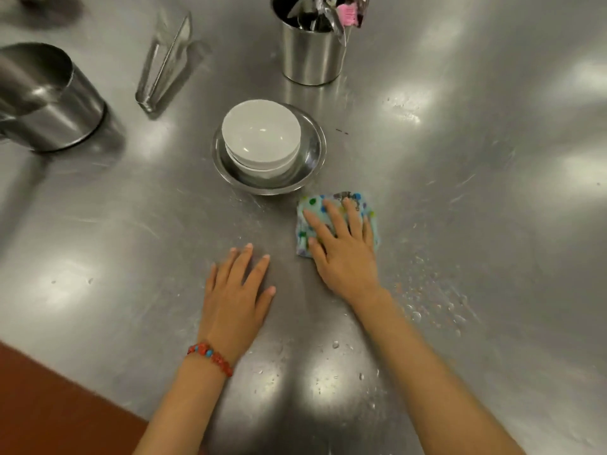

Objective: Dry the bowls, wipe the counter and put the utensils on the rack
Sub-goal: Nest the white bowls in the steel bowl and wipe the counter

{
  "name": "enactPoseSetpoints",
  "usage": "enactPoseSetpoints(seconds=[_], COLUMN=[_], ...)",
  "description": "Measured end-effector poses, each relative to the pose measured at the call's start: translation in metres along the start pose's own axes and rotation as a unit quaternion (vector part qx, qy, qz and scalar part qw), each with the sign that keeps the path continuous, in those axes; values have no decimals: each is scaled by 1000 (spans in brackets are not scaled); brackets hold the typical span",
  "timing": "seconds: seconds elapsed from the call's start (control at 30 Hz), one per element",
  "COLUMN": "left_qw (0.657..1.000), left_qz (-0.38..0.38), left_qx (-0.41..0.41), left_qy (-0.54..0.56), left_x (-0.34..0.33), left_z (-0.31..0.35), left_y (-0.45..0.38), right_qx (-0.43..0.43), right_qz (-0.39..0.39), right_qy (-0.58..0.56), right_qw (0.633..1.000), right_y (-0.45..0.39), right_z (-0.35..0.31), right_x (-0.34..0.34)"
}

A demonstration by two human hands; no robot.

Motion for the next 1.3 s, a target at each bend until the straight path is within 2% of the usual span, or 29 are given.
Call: enactPoseSetpoints(seconds=[0.07,0.17,0.33,0.47,0.53,0.67,0.8,0.97,1.1,1.2,1.3], left_qw=[1000,999,998,997,997,998,1000,999,999,998,998], left_qz=[-14,-30,-36,-50,-48,-12,-5,-27,-41,-52,-54], left_qx=[-2,-7,-53,-57,-63,-59,-22,-24,-29,-33,-37], left_qy=[-7,-8,-26,-5,2,8,-3,-7,-1,-2,4], left_x=[6,12,13,12,19,43,59,56,51,51,54], left_z=[-17,-38,-45,-52,-54,-72,-102,-115,-120,-121,-121], left_y=[2,2,2,2,4,12,20,24,22,23,27], right_qx=[-14,-34,-114,-55,-51,-39,-82,-41,-16,-37,-34], right_qz=[4,-10,-23,0,0,-20,-27,8,-27,-42,-35], right_qy=[4,21,11,6,11,24,10,12,24,20,6], right_qw=[1000,999,993,998,999,999,996,999,999,998,999], right_y=[13,-15,-42,20,41,6,-33,18,-1,-20,8], right_z=[-12,-8,-16,-68,-86,-91,-100,-135,-137,-137,-149], right_x=[0,-1,0,1,0,-1,-3,-2,-6,-3,-4])
Point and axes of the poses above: each hand's wrist, its own y-axis away from the middle knuckle, its own x-axis out of the back of the hand, z = x × y, the point moved 9 cm from there along -y, towards the middle knuckle, and after that the axes turned 15 degrees about y, right-handed, at the moved point
